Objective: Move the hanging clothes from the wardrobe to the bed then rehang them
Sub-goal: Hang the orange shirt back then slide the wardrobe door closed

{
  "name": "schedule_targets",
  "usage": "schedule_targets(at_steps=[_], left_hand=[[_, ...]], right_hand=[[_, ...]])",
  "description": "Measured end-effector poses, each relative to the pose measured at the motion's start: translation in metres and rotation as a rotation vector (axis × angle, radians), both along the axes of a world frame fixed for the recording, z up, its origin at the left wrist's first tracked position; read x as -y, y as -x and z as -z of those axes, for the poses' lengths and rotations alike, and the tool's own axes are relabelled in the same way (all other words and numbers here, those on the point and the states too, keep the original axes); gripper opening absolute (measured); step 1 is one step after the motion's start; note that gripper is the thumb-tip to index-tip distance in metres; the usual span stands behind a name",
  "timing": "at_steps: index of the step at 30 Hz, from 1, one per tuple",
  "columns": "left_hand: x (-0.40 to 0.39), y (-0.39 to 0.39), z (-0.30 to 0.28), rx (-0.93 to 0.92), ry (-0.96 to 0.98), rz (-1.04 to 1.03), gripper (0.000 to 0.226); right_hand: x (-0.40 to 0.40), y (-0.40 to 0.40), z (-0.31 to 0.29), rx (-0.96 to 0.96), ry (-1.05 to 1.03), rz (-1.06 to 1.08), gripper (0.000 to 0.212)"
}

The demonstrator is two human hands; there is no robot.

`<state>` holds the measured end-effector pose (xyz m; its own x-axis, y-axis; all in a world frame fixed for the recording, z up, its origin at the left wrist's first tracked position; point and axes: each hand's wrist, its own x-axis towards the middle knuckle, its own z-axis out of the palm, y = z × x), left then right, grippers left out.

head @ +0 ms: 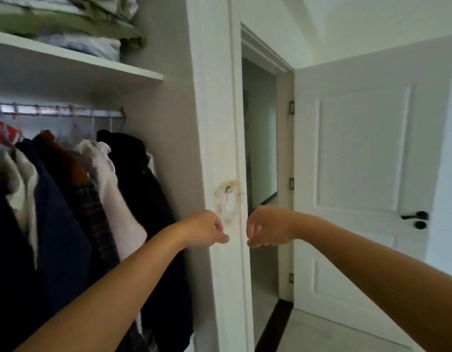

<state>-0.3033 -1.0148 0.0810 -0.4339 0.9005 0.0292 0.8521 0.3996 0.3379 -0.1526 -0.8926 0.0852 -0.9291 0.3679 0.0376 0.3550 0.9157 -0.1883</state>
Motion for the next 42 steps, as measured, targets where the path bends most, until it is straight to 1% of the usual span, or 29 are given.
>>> schedule_targets(at_steps=[3, 6, 10, 12, 14, 18, 22, 26, 28, 32, 36, 42], left_hand=[[-0.046, -0.063, 0.009, 0.012, 0.016, 0.122, 0.033], [-0.091, -0.132, 0.019, 0.03, 0.037, 0.227, 0.031], [-0.143, -0.232, 0.029, 0.059, 0.076, 0.377, 0.029], [-0.166, -0.286, 0.032, 0.047, 0.091, 0.435, 0.033], [-0.188, -0.337, 0.035, 0.041, 0.09, 0.486, 0.036], [-0.228, -0.437, 0.042, 0.061, 0.091, 0.634, 0.034], [-0.265, -0.529, 0.052, 0.066, 0.123, 0.777, 0.033], [-0.307, -0.608, 0.066, 0.057, 0.16, 0.924, 0.034], [-0.325, -0.645, 0.072, 0.021, 0.175, 1.001, 0.035], [-0.366, -0.717, 0.082, -0.077, 0.177, 1.131, 0.029], [-0.406, -0.786, 0.084, -0.148, 0.136, 1.25, 0.036], [-0.445, -0.894, 0.083, -0.178, 0.137, 1.491, 0.037]], right_hand=[[-0.025, -0.079, 0.006, 0.031, 0.002, 0.104, 0.02], [-0.053, -0.161, 0.014, 0.035, 0.012, 0.237, 0.021], [-0.09, -0.273, 0.027, 0.017, 0.038, 0.4, 0.014], [-0.105, -0.33, 0.035, 0.003, 0.048, 0.472, 0.009], [-0.115, -0.384, 0.042, 0.012, 0.051, 0.541, 0.009], [-0.125, -0.488, 0.052, 0.018, 0.071, 0.683, 0.008], [-0.134, -0.578, 0.063, 0.039, 0.068, 0.848, 0.014], [-0.141, -0.652, 0.072, 0.076, 0.071, 0.973, 0.026], [-0.146, -0.682, 0.078, 0.084, 0.092, 1.037, 0.029], [-0.16, -0.743, 0.088, 0.093, 0.126, 1.159, 0.029], [-0.177, -0.799, 0.086, 0.081, 0.141, 1.296, 0.028], [-0.182, -0.88, 0.084, 0.068, 0.078, 1.482, 0.026]])
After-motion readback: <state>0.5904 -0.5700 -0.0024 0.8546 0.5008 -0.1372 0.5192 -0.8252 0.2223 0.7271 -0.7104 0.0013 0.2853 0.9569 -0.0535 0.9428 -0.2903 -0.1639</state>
